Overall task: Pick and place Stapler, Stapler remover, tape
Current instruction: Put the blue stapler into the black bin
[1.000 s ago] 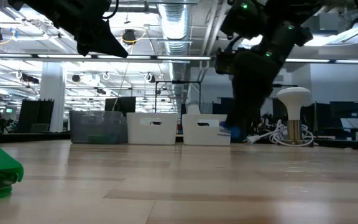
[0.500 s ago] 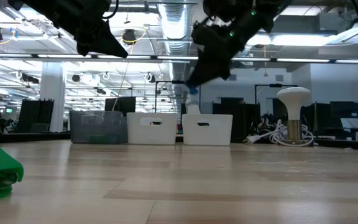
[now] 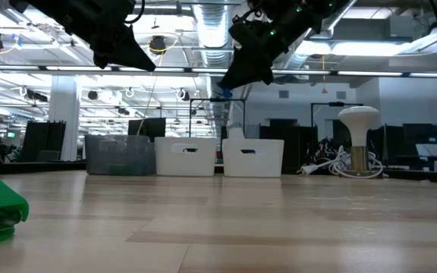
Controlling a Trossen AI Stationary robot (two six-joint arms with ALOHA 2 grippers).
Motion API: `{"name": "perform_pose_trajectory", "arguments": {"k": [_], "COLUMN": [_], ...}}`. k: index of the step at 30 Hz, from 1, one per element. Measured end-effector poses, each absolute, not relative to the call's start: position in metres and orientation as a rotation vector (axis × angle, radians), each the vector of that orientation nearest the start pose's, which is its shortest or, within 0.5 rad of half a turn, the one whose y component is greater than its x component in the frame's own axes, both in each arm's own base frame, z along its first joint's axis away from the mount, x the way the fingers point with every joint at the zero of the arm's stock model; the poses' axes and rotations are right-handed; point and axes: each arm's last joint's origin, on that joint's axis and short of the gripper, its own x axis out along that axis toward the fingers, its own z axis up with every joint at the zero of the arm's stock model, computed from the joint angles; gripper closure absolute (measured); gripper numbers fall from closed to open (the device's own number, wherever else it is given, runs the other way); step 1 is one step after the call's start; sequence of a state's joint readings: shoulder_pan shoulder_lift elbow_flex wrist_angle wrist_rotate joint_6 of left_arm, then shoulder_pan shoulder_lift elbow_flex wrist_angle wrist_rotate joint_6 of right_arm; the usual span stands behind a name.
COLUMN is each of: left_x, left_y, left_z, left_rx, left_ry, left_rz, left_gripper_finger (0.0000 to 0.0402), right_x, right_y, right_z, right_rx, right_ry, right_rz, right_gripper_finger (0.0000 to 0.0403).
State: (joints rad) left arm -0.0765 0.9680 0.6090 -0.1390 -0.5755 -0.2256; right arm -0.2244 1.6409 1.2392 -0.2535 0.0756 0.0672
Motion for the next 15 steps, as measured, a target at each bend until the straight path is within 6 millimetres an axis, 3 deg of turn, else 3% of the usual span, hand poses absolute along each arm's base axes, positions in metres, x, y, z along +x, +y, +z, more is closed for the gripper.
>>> {"name": "perform_pose_trajectory", "arguments": {"k": [7, 15], "left_x": [0.202, 0.199], "left_y": [0.000, 0.004], "left_z": [0.247, 0.250], "left_rx": [-0.054, -0.031], "left_ry": [0.418, 0.381], "left_rz": [0.543, 0.695], "left_gripper_finger": [0.0398, 0.0399], "right_x": [0.352, 0.351], "right_y": [-0.092, -0.105], "right_z": [0.267, 0.271], "right_rx": [0.101, 0.136], "right_ry": [0.649, 0.618], "right_rz": [-0.315, -0.284], "right_gripper_finger": [0.0331, 0.0331]}}
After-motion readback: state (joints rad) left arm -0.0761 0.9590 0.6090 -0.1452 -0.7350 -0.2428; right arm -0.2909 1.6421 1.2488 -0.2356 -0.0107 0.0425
